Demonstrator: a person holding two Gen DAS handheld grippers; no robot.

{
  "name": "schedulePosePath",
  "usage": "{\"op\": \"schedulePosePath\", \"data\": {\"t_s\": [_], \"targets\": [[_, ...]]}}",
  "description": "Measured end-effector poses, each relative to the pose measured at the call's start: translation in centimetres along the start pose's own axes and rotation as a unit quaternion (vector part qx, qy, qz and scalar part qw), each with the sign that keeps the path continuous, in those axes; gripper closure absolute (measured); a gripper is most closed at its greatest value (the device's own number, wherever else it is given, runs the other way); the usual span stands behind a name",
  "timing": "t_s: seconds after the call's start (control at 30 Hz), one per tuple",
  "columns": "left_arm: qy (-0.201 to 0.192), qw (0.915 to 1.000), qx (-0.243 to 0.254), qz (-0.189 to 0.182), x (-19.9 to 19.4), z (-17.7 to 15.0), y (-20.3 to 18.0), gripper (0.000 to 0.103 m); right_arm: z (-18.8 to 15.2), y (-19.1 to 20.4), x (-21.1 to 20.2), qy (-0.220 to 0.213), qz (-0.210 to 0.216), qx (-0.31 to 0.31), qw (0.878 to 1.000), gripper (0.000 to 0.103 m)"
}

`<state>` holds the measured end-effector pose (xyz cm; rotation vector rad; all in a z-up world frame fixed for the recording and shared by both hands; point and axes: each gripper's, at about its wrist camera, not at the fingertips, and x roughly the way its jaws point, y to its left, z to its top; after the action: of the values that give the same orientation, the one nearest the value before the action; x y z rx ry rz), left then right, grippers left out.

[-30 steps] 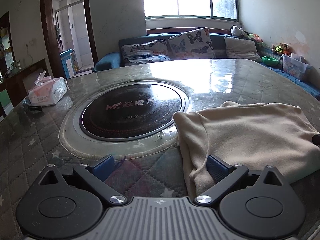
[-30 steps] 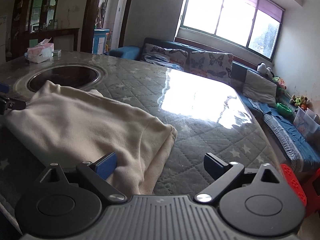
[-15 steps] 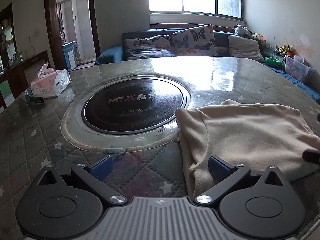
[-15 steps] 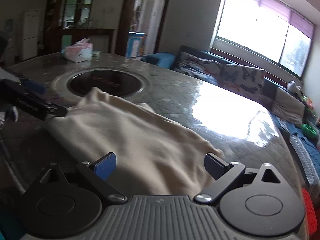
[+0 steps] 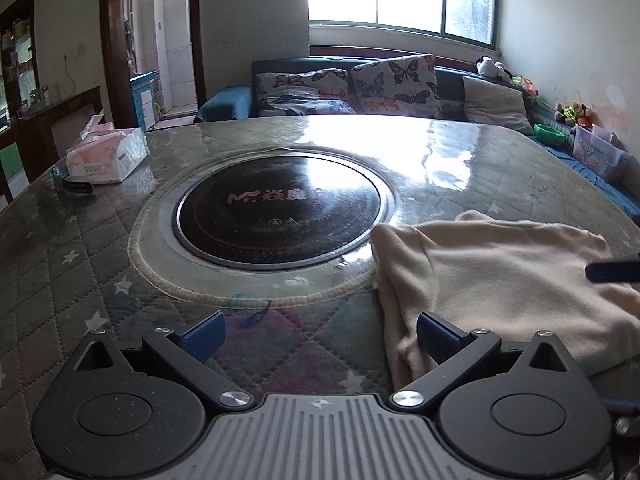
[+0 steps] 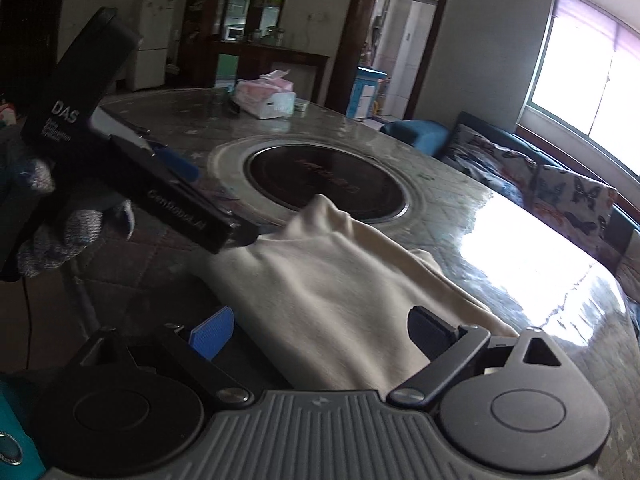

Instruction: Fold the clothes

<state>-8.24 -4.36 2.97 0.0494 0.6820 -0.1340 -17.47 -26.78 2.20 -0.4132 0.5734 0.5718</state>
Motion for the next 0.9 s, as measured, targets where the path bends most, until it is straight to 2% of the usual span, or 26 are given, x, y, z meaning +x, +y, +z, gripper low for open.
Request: {"op": "schedulePosePath", "data": {"t_s": [0.23, 0.4, 0.5, 0.67, 0.73, 0.8, 0.83, 0.9], "targets": [[0.009, 0.9985, -0.052, 0.017, 0.1, 0.8, 2.7, 0.0, 1.3, 1.8, 1.3, 0.006, 0.029, -0.036, 0.999, 0.016], [0.012, 0.9973, -0.073, 0.006, 0.0, 1.0, 3.4, 0.0, 2.3, 3.3, 2.8, 0.01, 0.05, -0.068, 0.996, 0.025], [0.022, 0.9954, -0.091, -0.015, 0.2, 1.1, 3.6, 0.0, 2.6, 4.4, 3.8, 0.015, 0.057, -0.094, 0.994, 0.038], [0.046, 0.9875, -0.142, -0.051, 0.6, 1.2, 4.1, 0.0, 2.8, 5.4, 4.9, 0.022, 0.051, -0.121, 0.991, 0.049], [0.058, 0.9818, -0.166, -0.072, 0.9, 1.2, 4.3, 0.0, 2.9, 5.3, 5.1, 0.024, 0.053, -0.118, 0.991, 0.062], [0.067, 0.9769, -0.182, -0.089, 1.2, 1.2, 4.3, 0.0, 3.0, 5.0, 5.1, 0.023, 0.053, -0.11, 0.992, 0.071], [0.071, 0.9747, -0.189, -0.095, 1.3, 1.2, 4.3, 0.0, 3.1, 4.8, 5.1, 0.023, 0.054, -0.105, 0.993, 0.08], [0.078, 0.97, -0.205, -0.105, 1.5, 1.2, 4.2, 0.0, 3.3, 4.3, 5.0, 0.02, 0.06, -0.088, 0.994, 0.088]]}}
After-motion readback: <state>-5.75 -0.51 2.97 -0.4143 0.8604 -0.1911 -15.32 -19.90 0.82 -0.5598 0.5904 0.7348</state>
